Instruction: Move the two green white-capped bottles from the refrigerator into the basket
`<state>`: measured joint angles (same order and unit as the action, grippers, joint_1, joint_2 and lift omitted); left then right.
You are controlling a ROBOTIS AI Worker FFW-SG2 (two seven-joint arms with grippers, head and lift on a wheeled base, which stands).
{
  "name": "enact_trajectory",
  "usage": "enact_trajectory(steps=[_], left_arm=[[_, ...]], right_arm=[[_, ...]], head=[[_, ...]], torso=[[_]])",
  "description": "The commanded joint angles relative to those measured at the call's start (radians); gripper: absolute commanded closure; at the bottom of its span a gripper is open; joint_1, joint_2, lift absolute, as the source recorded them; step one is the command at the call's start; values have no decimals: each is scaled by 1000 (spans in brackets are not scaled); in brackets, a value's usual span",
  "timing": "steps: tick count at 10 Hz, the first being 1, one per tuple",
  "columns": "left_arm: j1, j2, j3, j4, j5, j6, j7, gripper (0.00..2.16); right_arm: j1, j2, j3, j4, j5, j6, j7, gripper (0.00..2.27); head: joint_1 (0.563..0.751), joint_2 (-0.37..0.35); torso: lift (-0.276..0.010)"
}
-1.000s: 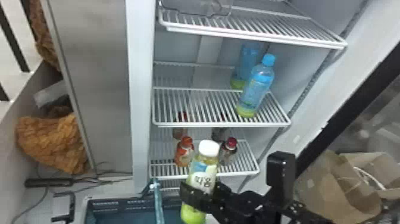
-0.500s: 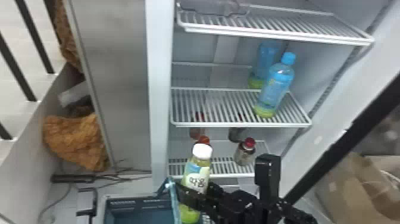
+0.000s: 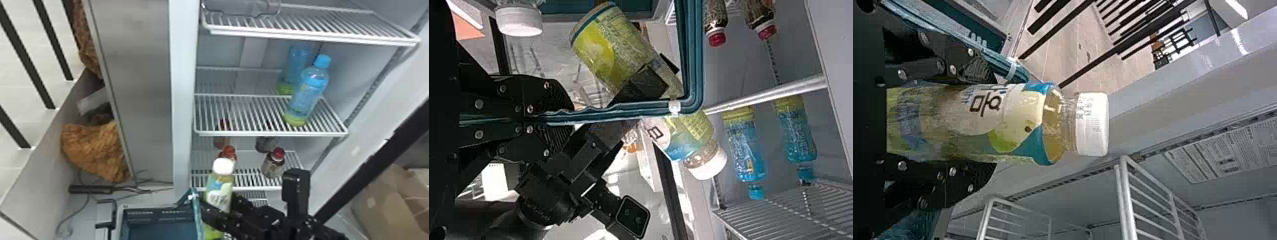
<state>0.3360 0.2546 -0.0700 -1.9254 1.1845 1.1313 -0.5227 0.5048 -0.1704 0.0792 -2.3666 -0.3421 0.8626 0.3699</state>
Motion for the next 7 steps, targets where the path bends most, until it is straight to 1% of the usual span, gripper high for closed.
enact_trajectory(steps=[1,2,3,7], left_arm=[[0,0,0,0,0,0,1,1174],[0,0,-2,0,0,0,0,1174],[0,0,0,0,0,0,0,1174],[3,0,0,0,0,0,0,1174]], right_arm=[[8,0,-3,-15,11,-9,0,351],[18,2,-9,-28,15,-28,0,174],[23,2,-13,-35,13,-50,0,93],[38,5,-21,-40,11,-92,0,107]], head=[[695,-146],[695,-150],[695,-152],[695,-159]], torso=[[-4],[-4],[-4],[-4]])
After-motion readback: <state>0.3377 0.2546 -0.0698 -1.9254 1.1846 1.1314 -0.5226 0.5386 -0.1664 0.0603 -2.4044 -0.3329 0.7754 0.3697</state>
